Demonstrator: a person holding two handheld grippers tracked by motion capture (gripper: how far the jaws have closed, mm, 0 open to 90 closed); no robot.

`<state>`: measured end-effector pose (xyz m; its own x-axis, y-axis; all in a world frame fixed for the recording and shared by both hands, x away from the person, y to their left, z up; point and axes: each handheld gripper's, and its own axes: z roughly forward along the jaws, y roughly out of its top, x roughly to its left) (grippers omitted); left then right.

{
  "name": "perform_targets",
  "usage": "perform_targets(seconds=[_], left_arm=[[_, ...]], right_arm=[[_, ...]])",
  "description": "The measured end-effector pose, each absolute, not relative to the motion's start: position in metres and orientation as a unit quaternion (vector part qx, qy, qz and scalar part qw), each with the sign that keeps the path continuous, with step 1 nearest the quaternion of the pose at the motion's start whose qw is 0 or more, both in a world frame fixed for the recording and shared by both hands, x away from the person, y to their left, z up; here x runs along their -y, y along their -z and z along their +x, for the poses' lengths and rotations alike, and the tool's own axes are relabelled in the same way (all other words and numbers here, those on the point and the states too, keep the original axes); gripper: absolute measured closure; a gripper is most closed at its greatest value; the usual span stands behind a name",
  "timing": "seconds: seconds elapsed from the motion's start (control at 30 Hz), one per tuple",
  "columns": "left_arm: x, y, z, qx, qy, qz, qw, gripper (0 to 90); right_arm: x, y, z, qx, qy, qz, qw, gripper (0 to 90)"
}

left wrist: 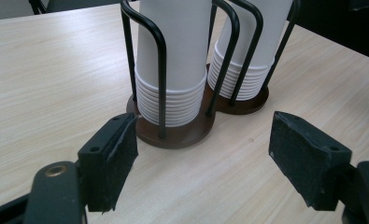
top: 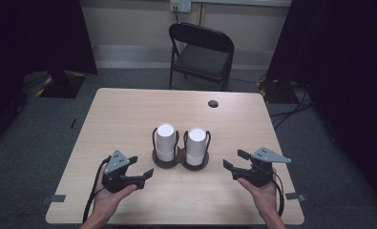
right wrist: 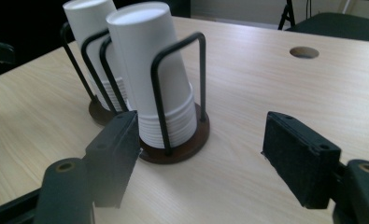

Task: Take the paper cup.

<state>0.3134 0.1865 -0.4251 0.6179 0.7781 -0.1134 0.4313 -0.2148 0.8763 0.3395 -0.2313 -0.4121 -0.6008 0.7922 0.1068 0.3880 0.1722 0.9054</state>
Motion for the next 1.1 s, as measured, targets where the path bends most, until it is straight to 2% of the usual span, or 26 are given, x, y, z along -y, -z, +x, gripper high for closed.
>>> perform_targets(seconds=[0.8,1.1], left_arm=[[-0.185,0.425,0.312,-0.386,-0.187,0.766,0.478,22.3],[-0.183,0.425,0.31,-0.382,-0.188,0.769,0.476,22.3]], right_arm=[[0.212,0.384,0.357,-0.739,-0.528,0.371,0.194,16.7],[0.204,0.378,0.365,-0.738,-0.539,0.36,0.189,16.3]])
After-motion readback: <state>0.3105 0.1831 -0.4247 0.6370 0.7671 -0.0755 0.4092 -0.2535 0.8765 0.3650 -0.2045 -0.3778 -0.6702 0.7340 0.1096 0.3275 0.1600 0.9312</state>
